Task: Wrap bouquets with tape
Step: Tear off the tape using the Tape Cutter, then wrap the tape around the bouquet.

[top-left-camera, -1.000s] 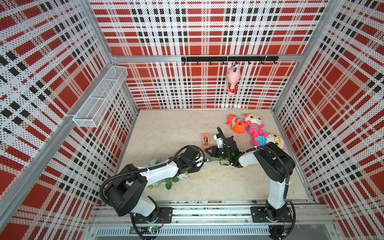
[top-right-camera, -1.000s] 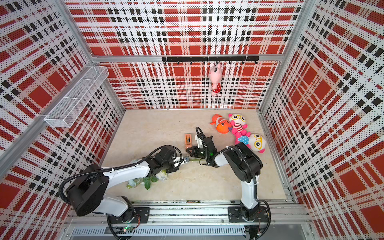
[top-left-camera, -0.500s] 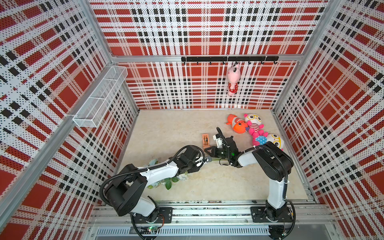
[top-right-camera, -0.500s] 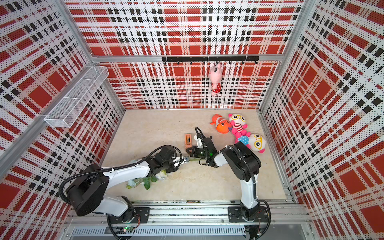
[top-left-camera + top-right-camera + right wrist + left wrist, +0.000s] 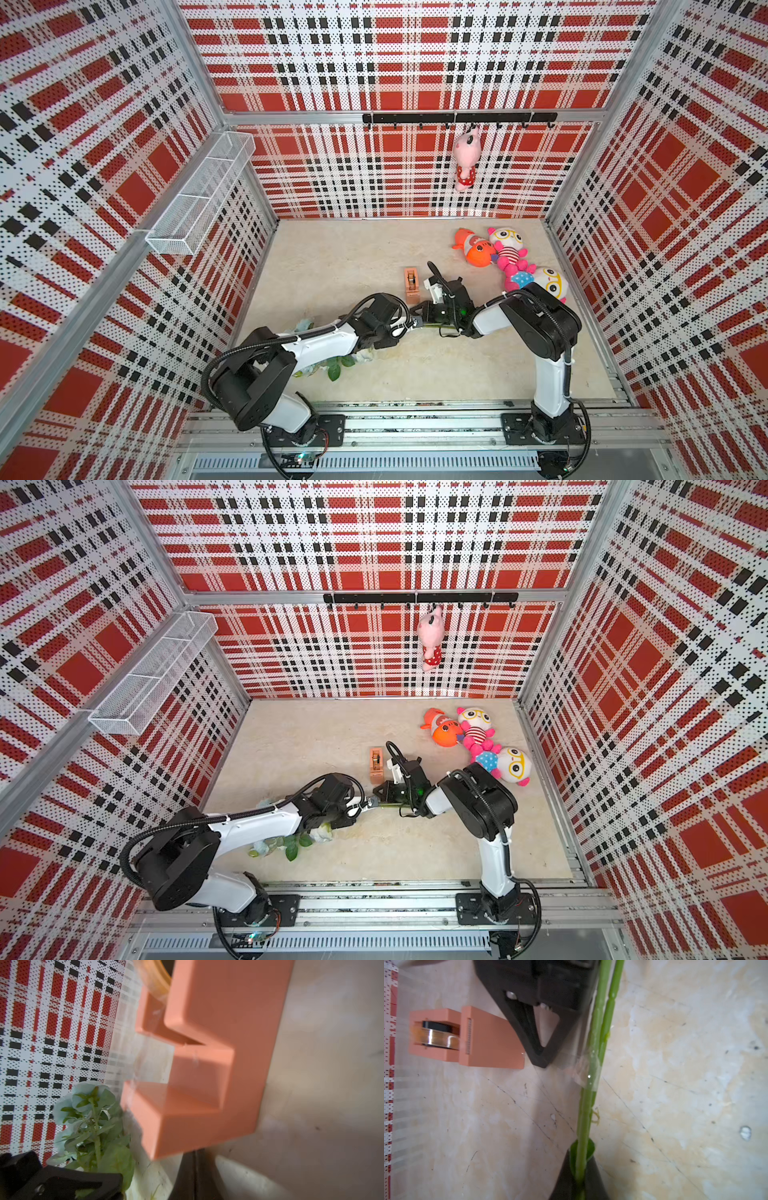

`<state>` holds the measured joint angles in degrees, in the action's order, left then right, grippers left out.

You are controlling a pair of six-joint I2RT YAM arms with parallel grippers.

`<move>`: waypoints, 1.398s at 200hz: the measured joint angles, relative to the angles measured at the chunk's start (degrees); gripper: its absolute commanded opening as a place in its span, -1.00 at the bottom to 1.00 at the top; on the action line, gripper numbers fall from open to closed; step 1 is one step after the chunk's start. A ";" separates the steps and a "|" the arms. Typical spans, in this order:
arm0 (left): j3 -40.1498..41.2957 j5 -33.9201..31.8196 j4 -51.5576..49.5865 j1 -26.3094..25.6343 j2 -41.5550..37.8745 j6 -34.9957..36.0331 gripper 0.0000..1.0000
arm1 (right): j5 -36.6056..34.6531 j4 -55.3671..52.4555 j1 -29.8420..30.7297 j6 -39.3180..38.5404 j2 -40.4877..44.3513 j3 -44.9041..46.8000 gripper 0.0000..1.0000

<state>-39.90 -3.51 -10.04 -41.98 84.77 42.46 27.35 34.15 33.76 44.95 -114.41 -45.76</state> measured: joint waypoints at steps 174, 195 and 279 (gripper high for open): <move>-2.62 -0.09 -2.23 -0.61 -9.92 3.37 -1.00 | -4.87 -31.45 -16.09 -16.33 28.76 0.07 -0.08; -3.13 -0.44 -2.95 -0.61 -11.43 3.82 -1.00 | -6.56 -35.69 -21.57 -19.04 33.42 -0.28 -0.07; -9.22 -0.85 -6.49 1.84 -13.14 4.07 -1.00 | -7.50 -27.04 -24.37 -26.69 76.94 10.23 0.39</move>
<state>-49.12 -4.36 -16.53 -40.14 71.64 46.52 19.86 7.11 9.39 18.26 -37.47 -35.53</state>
